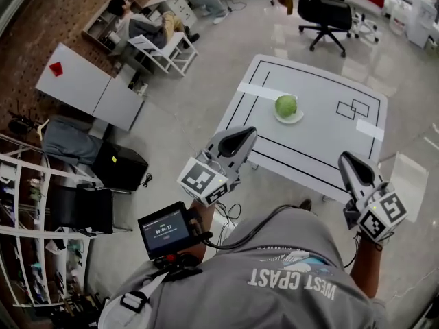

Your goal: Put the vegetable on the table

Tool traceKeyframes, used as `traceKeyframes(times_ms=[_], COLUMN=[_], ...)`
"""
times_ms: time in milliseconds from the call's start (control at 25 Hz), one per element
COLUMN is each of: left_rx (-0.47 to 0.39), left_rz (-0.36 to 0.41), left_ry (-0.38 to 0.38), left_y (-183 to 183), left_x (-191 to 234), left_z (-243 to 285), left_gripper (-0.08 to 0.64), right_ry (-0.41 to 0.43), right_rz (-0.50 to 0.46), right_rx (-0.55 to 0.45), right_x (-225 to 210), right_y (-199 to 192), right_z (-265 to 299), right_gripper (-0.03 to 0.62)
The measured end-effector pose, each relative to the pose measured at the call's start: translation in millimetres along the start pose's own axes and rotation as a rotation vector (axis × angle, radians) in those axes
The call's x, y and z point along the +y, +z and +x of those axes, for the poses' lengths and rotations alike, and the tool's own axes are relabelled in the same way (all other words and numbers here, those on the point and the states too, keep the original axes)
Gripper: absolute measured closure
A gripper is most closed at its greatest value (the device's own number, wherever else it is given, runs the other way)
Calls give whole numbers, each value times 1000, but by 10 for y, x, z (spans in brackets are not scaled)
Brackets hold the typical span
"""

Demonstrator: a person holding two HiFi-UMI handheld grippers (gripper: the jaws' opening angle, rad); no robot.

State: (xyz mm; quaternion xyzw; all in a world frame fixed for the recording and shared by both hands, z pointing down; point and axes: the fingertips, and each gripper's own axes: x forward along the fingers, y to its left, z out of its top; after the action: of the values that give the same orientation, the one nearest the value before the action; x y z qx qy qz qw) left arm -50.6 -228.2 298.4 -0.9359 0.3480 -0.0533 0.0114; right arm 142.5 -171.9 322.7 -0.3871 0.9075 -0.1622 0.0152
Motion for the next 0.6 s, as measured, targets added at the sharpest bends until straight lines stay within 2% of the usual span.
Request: traceKeyframes(times_ms=[280,440,600], left_rx=[-35,-43,-78], left_rz=[-20,-28,-62], left_ry=[17,11,-6], left_y=[-80,-172,-225], left_x=[66,62,-59], left_z=[-1077,-1710,-2144], left_gripper=[552,552,552], right_ry=[9,-1,-20], right_rz=[5,7,0], right_rx=[-20,-30,5], right_x=[926,1525,1977], right_y=[-75,-234,-440], right_z=[186,235,154], right_gripper=[563,564,565])
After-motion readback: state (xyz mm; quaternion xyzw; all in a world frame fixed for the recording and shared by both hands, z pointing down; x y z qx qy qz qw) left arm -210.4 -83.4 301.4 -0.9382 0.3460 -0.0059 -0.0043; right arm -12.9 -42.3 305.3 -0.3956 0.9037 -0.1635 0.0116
